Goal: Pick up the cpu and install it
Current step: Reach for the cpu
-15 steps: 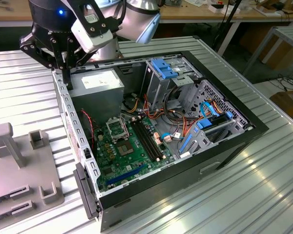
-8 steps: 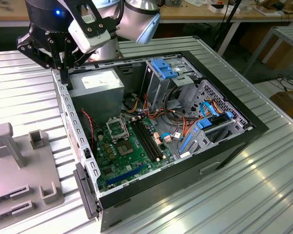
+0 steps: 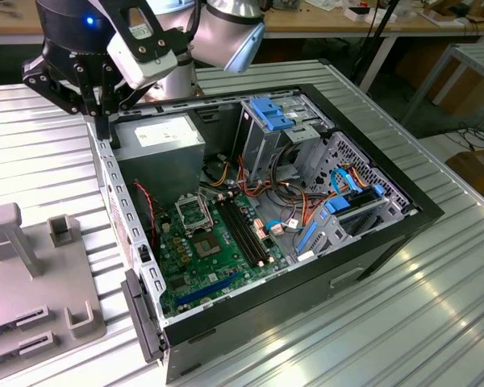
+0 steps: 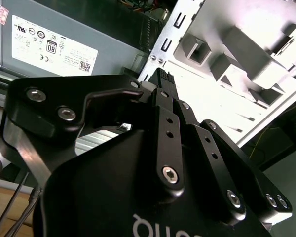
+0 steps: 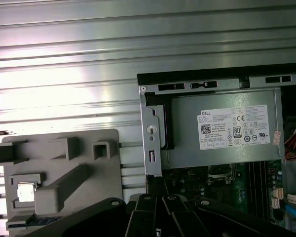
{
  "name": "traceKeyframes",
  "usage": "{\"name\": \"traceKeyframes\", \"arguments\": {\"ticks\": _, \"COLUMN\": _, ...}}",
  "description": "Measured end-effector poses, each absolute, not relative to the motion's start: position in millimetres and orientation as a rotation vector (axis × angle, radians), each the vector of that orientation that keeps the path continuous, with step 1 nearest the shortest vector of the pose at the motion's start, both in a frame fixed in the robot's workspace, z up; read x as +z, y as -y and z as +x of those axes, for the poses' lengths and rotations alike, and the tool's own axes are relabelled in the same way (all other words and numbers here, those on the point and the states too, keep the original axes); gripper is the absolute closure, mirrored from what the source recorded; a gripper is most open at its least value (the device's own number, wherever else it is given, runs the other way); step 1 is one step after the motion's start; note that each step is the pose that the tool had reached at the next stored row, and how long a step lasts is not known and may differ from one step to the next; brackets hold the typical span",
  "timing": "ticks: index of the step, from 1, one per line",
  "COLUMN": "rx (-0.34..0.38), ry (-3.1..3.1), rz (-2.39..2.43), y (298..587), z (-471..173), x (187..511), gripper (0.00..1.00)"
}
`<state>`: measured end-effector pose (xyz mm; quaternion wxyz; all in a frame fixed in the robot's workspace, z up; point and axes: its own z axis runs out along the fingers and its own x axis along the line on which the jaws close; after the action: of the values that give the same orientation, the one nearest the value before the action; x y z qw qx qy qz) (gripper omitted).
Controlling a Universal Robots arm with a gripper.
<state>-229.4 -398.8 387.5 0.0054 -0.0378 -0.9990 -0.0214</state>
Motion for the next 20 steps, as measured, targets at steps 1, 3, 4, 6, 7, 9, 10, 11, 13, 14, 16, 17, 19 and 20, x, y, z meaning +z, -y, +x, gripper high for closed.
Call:
{"name": "traceKeyframes", "arguments": {"ticks": 1, "rx": -0.067, "ry": 3.128, "rz": -0.118, "y": 398.9, "z": -229.9, "x": 387.5, "gripper": 0.89}}
{"name": "traceKeyframes", "arguments": {"ticks": 3, "rx": -0.067, "ry": 3.127, "rz": -0.118, "y": 398.9, "z": -231.1, "x": 387.4, "gripper": 0.89}}
{"name": "traceKeyframes", "arguments": {"ticks": 4, "rx": -0.067, "ry": 3.127, "rz": -0.118, "y": 398.8, "z": -231.5, "x": 387.4, "gripper": 0.89}}
{"name": "traceKeyframes", "arguments": {"ticks": 6, "rx": -0.067, "ry": 3.127, "rz": -0.118, "y": 398.8, "z": -232.8, "x": 387.3, "gripper": 0.89}}
{"name": "traceKeyframes", "arguments": {"ticks": 7, "rx": -0.067, "ry": 3.127, "rz": -0.118, "y": 398.8, "z": -233.2, "x": 387.3, "gripper": 0.89}}
{"name": "traceKeyframes", "arguments": {"ticks": 9, "rx": -0.067, "ry": 3.126, "rz": -0.118, "y": 398.8, "z": -234.3, "x": 387.3, "gripper": 0.89}}
{"name": "traceKeyframes", "arguments": {"ticks": 10, "rx": -0.067, "ry": 3.126, "rz": -0.118, "y": 398.9, "z": -234.7, "x": 387.2, "gripper": 0.89}}
{"name": "traceKeyframes", "arguments": {"ticks": 11, "rx": -0.067, "ry": 3.126, "rz": -0.118, "y": 398.9, "z": -235.2, "x": 387.2, "gripper": 0.89}}
{"name": "traceKeyframes", "arguments": {"ticks": 13, "rx": -0.067, "ry": 3.126, "rz": -0.118, "y": 398.8, "z": -236.2, "x": 387.2, "gripper": 0.89}}
{"name": "traceKeyframes", "arguments": {"ticks": 14, "rx": -0.067, "ry": 3.126, "rz": -0.118, "y": 398.8, "z": -236.7, "x": 387.2, "gripper": 0.89}}
{"name": "traceKeyframes", "arguments": {"ticks": 16, "rx": -0.067, "ry": 3.125, "rz": -0.118, "y": 398.8, "z": -237.7, "x": 387.1, "gripper": 0.89}}
{"name": "traceKeyframes", "arguments": {"ticks": 17, "rx": -0.067, "ry": 3.125, "rz": -0.118, "y": 398.8, "z": -238.5, "x": 387.1, "gripper": 0.89}}
{"name": "traceKeyframes", "arguments": {"ticks": 19, "rx": -0.067, "ry": 3.125, "rz": -0.118, "y": 398.8, "z": -239.4, "x": 387.0, "gripper": 0.89}}
{"name": "traceKeyframes", "arguments": {"ticks": 20, "rx": -0.067, "ry": 3.124, "rz": -0.118, "y": 398.9, "z": -240.3, "x": 387.0, "gripper": 0.89}}
